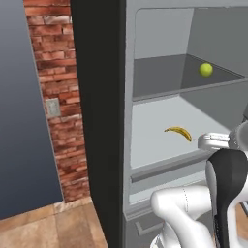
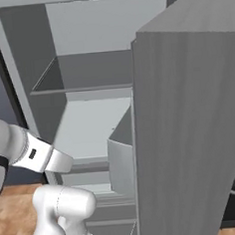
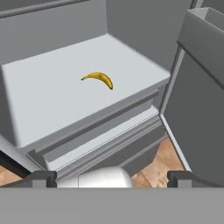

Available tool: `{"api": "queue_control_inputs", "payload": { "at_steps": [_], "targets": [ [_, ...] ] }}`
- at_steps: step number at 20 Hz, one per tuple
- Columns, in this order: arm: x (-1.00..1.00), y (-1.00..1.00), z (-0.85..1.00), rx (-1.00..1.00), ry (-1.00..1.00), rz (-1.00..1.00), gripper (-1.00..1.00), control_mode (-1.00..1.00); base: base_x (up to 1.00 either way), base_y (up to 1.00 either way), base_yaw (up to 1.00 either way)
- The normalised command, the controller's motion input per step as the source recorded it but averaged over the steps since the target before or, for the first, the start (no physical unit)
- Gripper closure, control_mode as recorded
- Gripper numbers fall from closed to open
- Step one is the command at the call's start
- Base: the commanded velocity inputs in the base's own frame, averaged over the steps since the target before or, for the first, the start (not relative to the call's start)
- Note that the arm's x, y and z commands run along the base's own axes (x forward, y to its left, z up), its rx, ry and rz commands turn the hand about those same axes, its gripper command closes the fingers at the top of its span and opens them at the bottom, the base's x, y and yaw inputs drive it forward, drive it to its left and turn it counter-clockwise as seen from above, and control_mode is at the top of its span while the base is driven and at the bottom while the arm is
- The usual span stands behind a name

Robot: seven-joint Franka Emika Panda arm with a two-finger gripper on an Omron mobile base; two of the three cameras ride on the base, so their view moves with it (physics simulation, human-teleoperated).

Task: Retrieve the pear and banana from the fridge and place them into the bowl on the dining table.

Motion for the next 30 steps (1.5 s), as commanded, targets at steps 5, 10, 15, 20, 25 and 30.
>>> {"api": "queue_control_inputs", "payload": {
  "at_steps": [5, 10, 15, 20, 25, 30],
  "targets": [
    [0.00, 0.00, 0.00, 0.00, 0.00, 0.00, -1.00, 1.00, 0.00, -0.41, -0.22],
    [0.00, 0.00, 0.00, 0.00, 0.00, 0.00, -1.00, 1.00, 0.00, -0.50, -0.21],
    [0.00, 0.00, 0.00, 0.00, 0.00, 0.00, -1.00, 1.00, 0.00, -0.44, -0.17],
    [0.00, 0.00, 0.00, 0.00, 0.00, 0.00, -1.00, 1.00, 0.12, -0.17, -0.07],
    [0.07, 0.00, 0.00, 0.00, 0.01, 0.00, -1.00, -1.00, 0.07, 0.00, 0.00],
    [0.03, -0.22, 0.01, 0.04, 0.00, 0.00, -1.00, -1.00, 0.00, 0.00, 0.00]
  ]
}}
